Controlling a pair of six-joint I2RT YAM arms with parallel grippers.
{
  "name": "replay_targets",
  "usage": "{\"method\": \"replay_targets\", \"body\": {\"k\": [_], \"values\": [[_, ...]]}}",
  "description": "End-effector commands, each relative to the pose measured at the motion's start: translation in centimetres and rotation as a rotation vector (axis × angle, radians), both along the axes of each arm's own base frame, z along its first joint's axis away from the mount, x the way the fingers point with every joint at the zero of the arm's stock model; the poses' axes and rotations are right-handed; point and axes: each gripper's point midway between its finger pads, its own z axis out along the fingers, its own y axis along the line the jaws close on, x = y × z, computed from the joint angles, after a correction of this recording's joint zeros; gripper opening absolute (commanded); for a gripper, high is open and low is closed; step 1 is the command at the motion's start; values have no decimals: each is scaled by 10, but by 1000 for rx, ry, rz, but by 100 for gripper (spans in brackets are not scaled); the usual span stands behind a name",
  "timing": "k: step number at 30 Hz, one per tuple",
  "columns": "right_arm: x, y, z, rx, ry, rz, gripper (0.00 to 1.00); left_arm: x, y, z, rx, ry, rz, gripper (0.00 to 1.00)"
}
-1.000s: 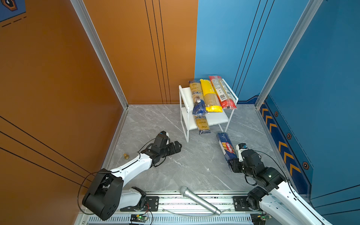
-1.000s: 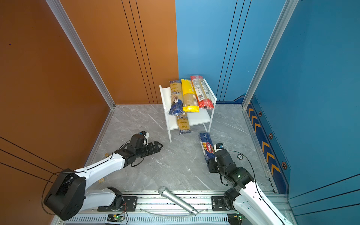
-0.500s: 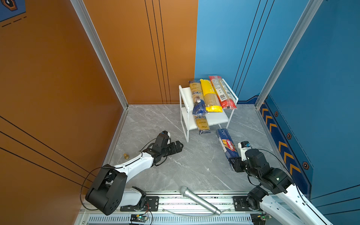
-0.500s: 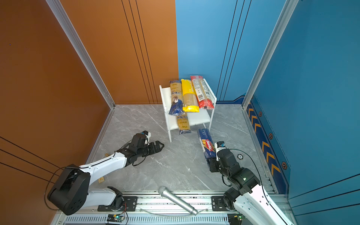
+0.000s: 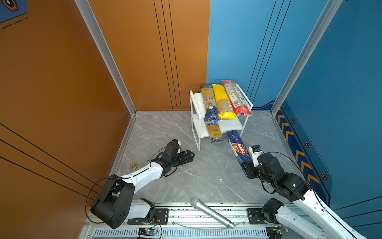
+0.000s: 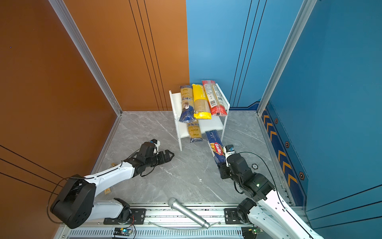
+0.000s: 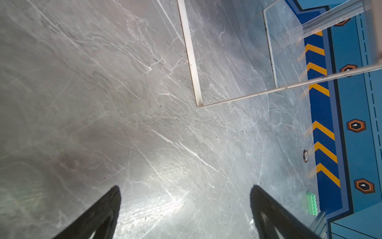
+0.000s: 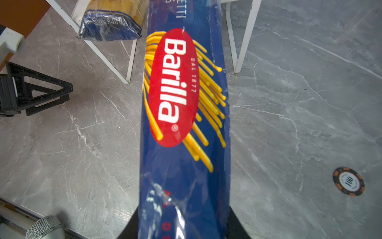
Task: Arrange pasta packages on shelves
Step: Pick up the pasta box from the center of the table, then place the pasta bag on the shelf.
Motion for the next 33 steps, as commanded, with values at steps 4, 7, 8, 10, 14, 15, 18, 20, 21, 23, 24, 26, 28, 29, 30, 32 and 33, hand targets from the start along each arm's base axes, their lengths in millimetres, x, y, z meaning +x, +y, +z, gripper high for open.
{"method": "replay_targets", "body": {"k": [4, 7, 8, 10, 14, 15, 18, 20, 21, 23, 24, 26, 28, 29, 30, 32, 33], "values": [[43, 11, 84, 94, -299, -39, 0, -6, 1, 2, -15, -12, 11, 98], [55, 14, 86, 105, -307, -41, 0, -10, 3, 0, -12, -12, 22, 98], [60, 16, 87, 111, -307, -38, 0, -10, 3, 1, -14, -17, 26, 98], [68, 16, 87, 113, -304, -39, 0, -11, 4, 1, -12, -19, 31, 98], [87, 14, 91, 127, -319, -64, 0, -12, 6, 2, -12, -23, 37, 98], [92, 13, 92, 137, -322, -69, 0, -12, 5, 3, -13, -25, 37, 98], [103, 15, 95, 157, -336, -68, 0, -11, 5, 5, -8, -25, 33, 98], [110, 16, 98, 160, -346, -72, 0, -10, 4, 6, -4, -25, 29, 98], [114, 16, 100, 165, -351, -73, 0, -10, 4, 7, -3, -26, 27, 98], [121, 19, 102, 173, -362, -70, 0, -10, 5, 7, -1, -26, 29, 98], [124, 21, 104, 178, -366, -70, 0, -10, 5, 7, 0, -26, 30, 98], [131, 24, 105, 185, -372, -72, 0, -11, 6, 6, 2, -25, 33, 98], [137, 27, 107, 190, -382, -74, 0, -13, 8, 5, 8, -22, 36, 98], [140, 28, 108, 195, -389, -75, 0, -14, 8, 5, 9, -22, 36, 98], [142, 29, 109, 198, -395, -77, 0, -14, 9, 6, 11, -23, 38, 98], [146, 30, 110, 203, -403, -79, 0, -14, 10, 7, 15, -27, 40, 98], [148, 31, 109, 204, -402, -79, 0, -14, 12, 7, 18, -28, 44, 98]]}}
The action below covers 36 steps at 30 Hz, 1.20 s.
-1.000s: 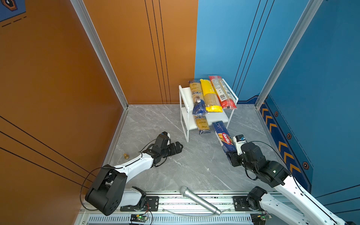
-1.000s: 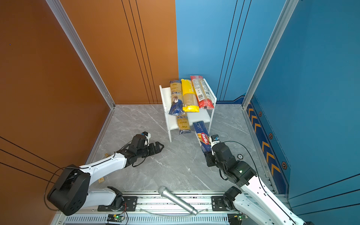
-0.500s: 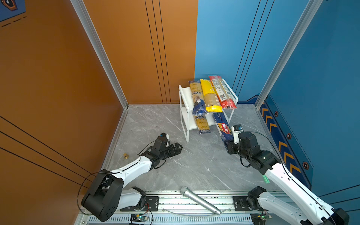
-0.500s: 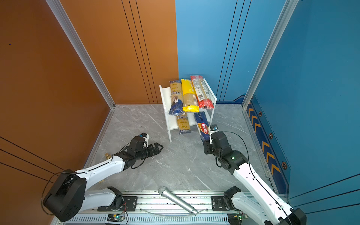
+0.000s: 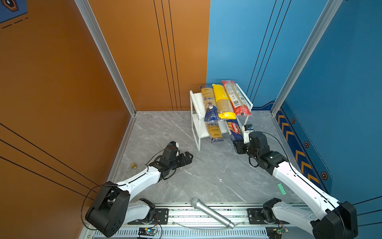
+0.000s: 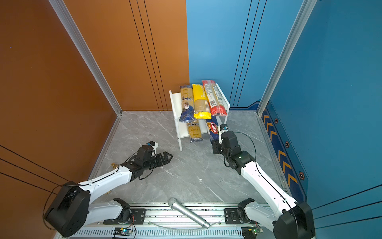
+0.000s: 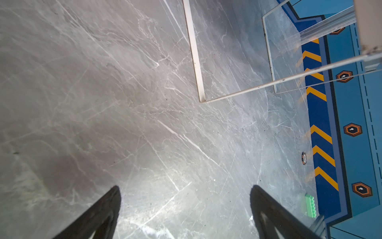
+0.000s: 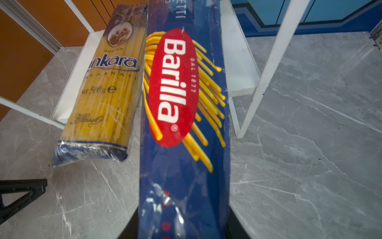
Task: Arrange pasta packages on shelves
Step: Place the pasta bag on the shelf.
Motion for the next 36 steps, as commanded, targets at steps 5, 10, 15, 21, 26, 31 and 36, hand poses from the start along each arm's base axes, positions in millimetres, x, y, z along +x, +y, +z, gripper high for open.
{"method": "replay_targets", "body": {"k": [5, 10, 15, 21, 26, 31, 36], "values": [[35, 14, 89, 109, -287, 2, 0, -3, 7, 0, 32, -2, 15, 98], [41, 15, 89, 108, -297, -5, 0, -3, 8, 0, 32, -1, 17, 98], [48, 18, 91, 114, -305, 0, 0, -2, 9, 1, 35, -1, 19, 98], [56, 19, 89, 115, -305, -6, 0, -2, 9, 2, 37, -1, 18, 98], [60, 20, 88, 115, -312, -10, 0, -1, 9, 2, 37, 0, 18, 98], [64, 20, 89, 120, -322, -12, 0, 0, 9, 3, 37, 1, 18, 98], [68, 22, 91, 120, -331, -12, 0, -1, 10, 2, 37, 3, 19, 98]]}}
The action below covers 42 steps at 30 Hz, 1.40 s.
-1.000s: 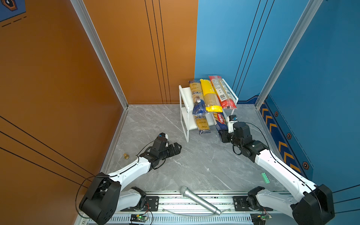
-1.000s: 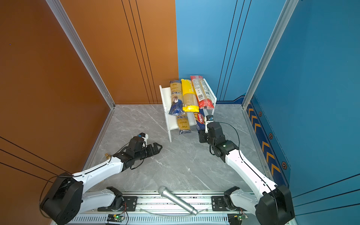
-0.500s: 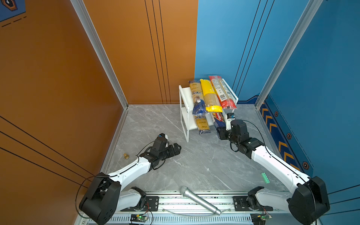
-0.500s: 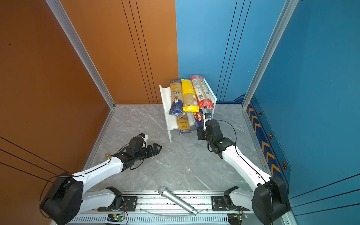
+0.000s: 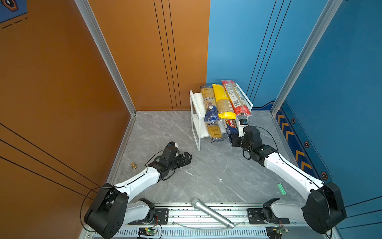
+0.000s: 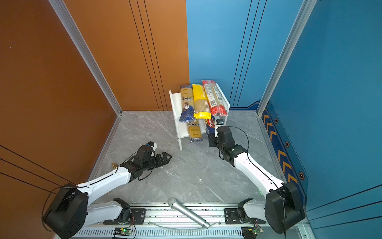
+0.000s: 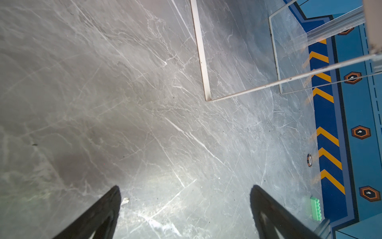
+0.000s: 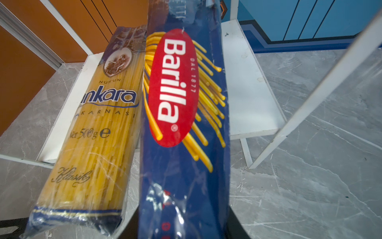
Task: Arrange pasta packages on shelves
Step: Place the pasta bag on the shelf.
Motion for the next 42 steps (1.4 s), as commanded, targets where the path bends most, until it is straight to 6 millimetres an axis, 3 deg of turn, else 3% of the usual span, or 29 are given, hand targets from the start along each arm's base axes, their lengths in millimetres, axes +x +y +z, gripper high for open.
{"method": "replay_targets", "body": {"k": [1, 21, 42], "values": [[25, 7, 95, 100, -288, -3, 0, 1, 4, 4, 18, -9, 2, 98], [46, 12, 103, 90, -324, -1, 0, 2, 8, 2, 19, -8, 10, 98], [55, 12, 96, 86, -353, -6, 0, 3, 10, 1, 19, -7, 17, 98]]}}
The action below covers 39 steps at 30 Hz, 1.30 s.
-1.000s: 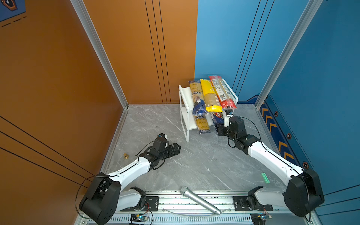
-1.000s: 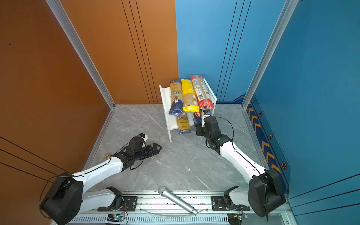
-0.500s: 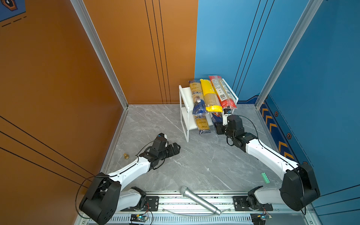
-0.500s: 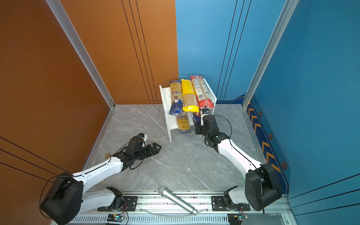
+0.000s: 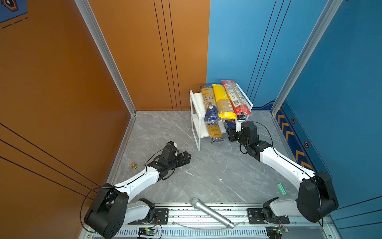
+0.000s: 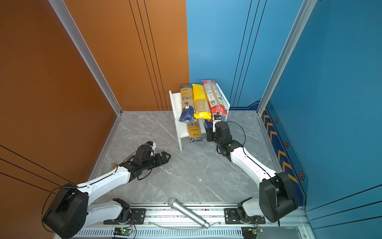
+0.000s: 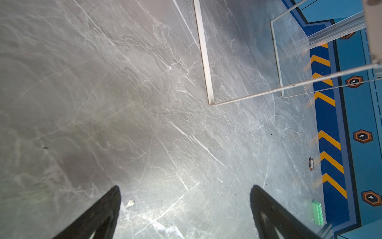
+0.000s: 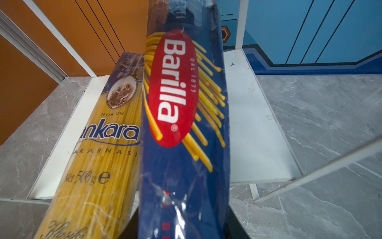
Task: Arrange pasta packages on shelves
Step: Place the pasta bag on the shelf.
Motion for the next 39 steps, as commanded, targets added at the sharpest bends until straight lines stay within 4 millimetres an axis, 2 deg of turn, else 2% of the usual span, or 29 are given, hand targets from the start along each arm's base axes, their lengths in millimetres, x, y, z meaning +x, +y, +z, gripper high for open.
{"method": "replay_targets", "body": {"k": [1, 16, 27, 39], "values": [[22, 3, 84, 86, -273, -7, 0, -1, 5, 0, 16, 0, 4, 98], [28, 3, 72, 56, -268, -10, 0, 0, 7, 1, 14, 0, 8, 98], [27, -3, 73, 32, -286, -26, 0, -1, 7, 1, 11, 2, 8, 98], [31, -1, 56, 17, -250, -20, 2, -1, 7, 2, 10, -1, 10, 98]]}}
